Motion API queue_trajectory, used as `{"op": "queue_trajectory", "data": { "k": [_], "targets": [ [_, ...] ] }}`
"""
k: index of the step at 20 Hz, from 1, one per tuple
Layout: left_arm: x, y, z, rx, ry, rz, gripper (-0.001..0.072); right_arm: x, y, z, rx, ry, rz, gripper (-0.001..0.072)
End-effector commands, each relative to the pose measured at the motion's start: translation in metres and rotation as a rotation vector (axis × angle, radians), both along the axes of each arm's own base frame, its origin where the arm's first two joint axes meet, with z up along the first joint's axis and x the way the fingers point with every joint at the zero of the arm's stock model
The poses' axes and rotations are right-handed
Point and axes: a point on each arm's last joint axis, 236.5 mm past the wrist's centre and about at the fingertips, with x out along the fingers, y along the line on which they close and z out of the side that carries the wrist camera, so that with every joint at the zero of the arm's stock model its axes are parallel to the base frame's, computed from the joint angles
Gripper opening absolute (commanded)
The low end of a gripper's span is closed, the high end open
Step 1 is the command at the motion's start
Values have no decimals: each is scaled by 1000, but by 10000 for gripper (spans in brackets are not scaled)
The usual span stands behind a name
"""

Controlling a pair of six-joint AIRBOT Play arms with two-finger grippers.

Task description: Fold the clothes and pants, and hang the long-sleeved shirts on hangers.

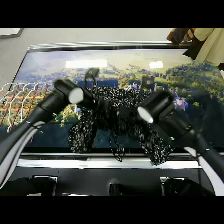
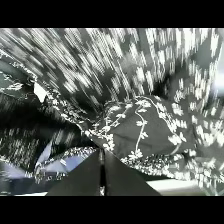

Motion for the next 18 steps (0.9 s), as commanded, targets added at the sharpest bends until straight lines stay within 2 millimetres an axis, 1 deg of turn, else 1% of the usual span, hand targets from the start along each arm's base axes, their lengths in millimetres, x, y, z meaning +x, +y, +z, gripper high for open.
{"op": "queue_trajectory", "data": {
  "k": [1,5,7,9,11,13,16,18],
  "targets": [
    [8,18,96,-19,-143,-14,26,18,-16,86,-15,-165,11,31],
    [2,22,197,-160,-330,-5,26,24,-31,181,26,-368,23,31],
    [-6,28,238,-227,-418,-2,26,25,-38,228,66,-484,25,31],
    [-16,36,270,-283,-491,0,27,23,-43,270,110,-598,35,31],
    [-28,45,296,-328,-551,2,27,22,-43,302,160,-701,54,31],
    [-42,55,322,-371,-609,5,27,16,-45,330,215,-794,61,31],
    [-64,72,362,-447,-709,8,27,1,-50,372,303,-930,79,31],
    [-77,82,386,-494,-772,10,27,-13,-51,403,381,-1023,101,31]
  ]
}}
